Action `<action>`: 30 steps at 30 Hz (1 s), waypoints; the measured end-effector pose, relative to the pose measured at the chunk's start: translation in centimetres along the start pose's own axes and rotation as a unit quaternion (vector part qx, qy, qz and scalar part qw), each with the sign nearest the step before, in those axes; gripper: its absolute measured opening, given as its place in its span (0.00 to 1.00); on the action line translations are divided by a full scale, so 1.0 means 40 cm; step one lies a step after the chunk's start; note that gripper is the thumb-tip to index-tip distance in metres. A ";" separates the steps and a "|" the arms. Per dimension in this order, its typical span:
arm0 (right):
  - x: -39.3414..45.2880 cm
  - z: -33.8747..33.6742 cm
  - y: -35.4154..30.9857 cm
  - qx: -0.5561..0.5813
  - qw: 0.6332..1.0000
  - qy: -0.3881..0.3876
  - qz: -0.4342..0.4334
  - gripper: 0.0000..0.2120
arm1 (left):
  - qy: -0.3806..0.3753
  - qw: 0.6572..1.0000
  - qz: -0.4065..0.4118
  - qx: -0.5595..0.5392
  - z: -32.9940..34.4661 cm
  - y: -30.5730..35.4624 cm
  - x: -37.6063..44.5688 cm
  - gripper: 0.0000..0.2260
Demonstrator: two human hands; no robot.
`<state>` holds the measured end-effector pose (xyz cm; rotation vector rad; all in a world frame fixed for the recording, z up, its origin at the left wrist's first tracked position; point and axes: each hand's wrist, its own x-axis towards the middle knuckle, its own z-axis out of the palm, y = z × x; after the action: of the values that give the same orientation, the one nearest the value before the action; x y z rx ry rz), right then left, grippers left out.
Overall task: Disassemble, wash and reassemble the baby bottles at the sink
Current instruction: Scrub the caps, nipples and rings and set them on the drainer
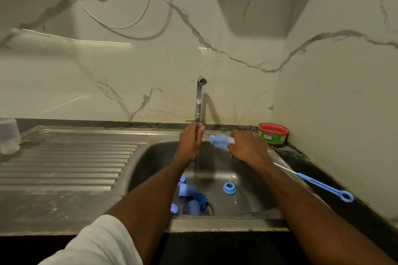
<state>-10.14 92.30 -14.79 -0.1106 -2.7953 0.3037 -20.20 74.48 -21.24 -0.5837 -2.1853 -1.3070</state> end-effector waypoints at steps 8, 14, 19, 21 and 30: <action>-0.011 -0.001 -0.032 0.008 1.000 0.012 -0.019 0.13 | -0.004 0.991 -0.023 0.129 -0.090 0.011 0.012 0.02; -0.025 0.016 -0.060 0.006 0.998 -0.034 -0.056 0.14 | -0.150 0.930 -0.078 0.325 -0.133 0.010 -0.070 0.09; -0.026 0.032 -0.089 0.022 0.995 -0.028 -0.098 0.12 | -0.134 0.942 -0.037 0.304 -0.215 0.031 -0.052 0.12; -0.038 0.045 -0.100 0.059 0.991 -0.029 -0.118 0.08 | -0.127 0.936 -0.042 0.324 -0.291 0.002 -0.075 0.12; -0.085 -0.003 -0.316 0.040 0.957 -0.001 -0.287 0.13 | -0.083 0.919 -0.087 0.377 -0.737 -0.020 -0.159 0.09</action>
<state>-7.41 79.64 -12.94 0.7045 -2.6602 0.2657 -9.48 47.21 -14.10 -0.1919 -2.6768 -0.4014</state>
